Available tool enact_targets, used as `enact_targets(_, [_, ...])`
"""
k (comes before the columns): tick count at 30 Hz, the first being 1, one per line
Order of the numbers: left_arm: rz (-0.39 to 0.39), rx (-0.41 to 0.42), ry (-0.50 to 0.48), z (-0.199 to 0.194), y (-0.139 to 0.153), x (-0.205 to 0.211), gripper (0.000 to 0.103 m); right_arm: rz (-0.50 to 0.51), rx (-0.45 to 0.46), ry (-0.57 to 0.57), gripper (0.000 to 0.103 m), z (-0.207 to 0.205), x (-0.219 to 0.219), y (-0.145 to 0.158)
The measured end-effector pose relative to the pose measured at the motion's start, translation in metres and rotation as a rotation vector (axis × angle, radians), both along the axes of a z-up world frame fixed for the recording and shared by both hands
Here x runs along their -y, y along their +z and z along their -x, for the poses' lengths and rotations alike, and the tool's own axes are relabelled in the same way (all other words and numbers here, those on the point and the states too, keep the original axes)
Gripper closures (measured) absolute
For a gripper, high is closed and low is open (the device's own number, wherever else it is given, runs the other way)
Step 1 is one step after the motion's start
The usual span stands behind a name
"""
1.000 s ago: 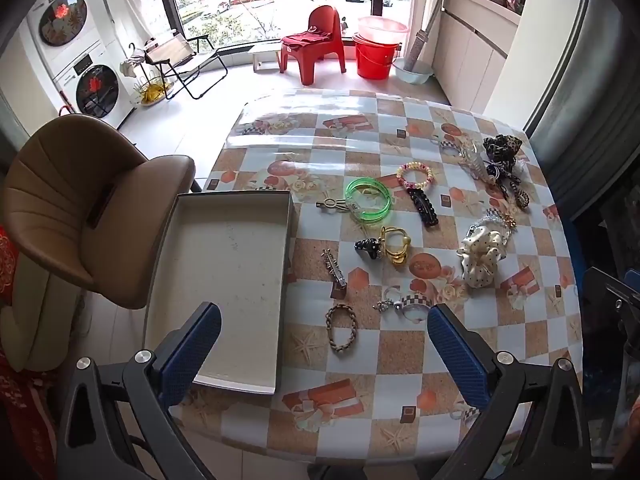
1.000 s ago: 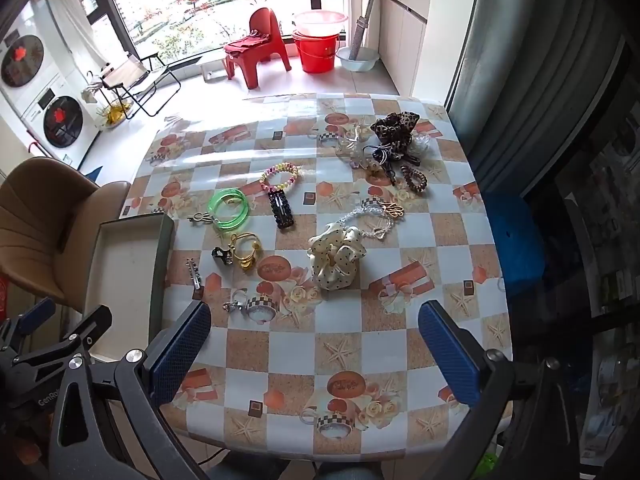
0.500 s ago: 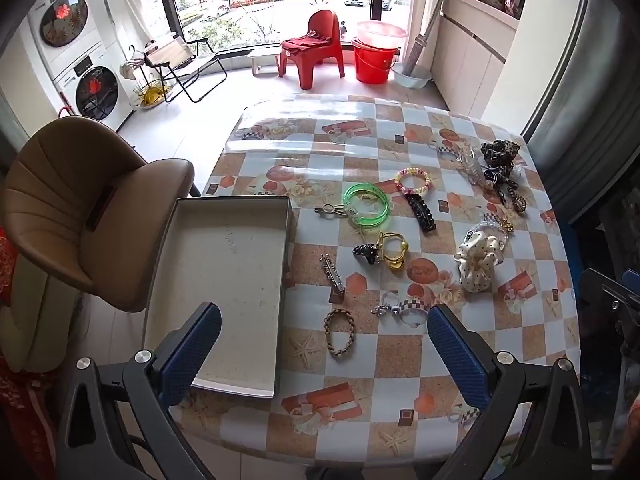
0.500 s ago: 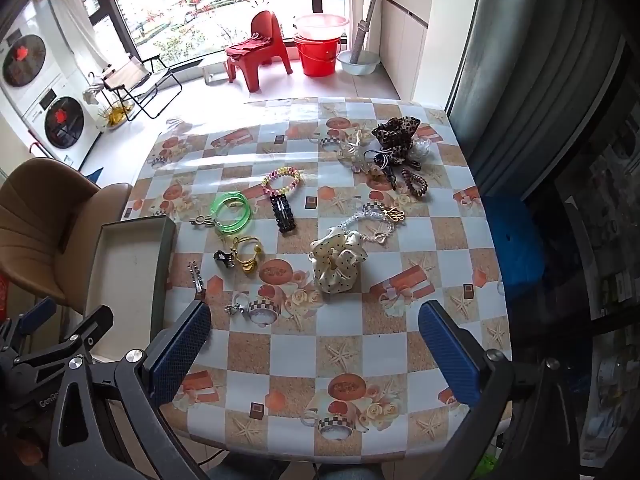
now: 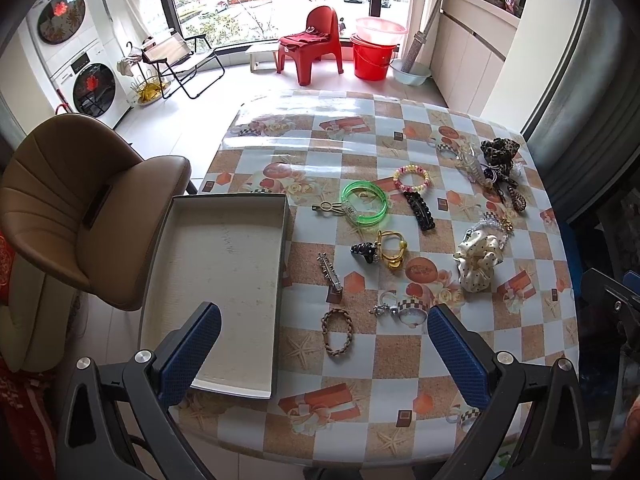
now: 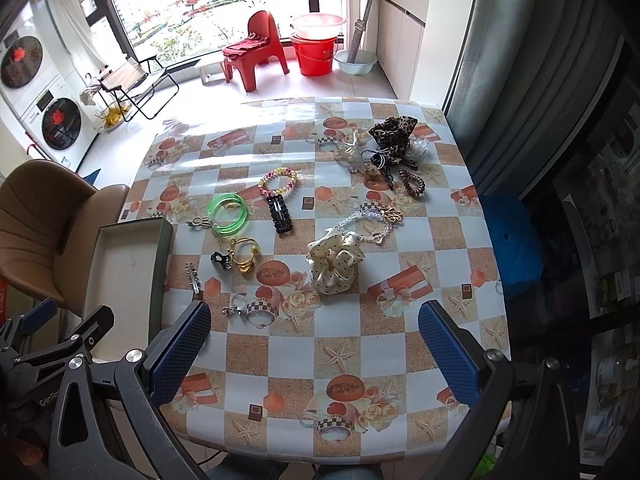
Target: Organize jewelry
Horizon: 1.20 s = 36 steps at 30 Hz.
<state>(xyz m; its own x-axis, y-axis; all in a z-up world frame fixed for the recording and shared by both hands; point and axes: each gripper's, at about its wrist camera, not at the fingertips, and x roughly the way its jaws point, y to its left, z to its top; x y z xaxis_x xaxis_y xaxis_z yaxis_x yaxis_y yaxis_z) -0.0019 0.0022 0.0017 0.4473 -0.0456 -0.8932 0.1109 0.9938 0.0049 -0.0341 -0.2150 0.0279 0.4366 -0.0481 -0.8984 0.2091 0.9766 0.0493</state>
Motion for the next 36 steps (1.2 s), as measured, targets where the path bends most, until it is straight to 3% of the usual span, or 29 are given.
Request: enact_targets(36, [0.000, -0.007, 0.000, -0.0013, 0.0001, -0.0010, 0.000, 0.003, -0.004, 0.001, 0.000, -0.0089, -0.0001, -0.0028])
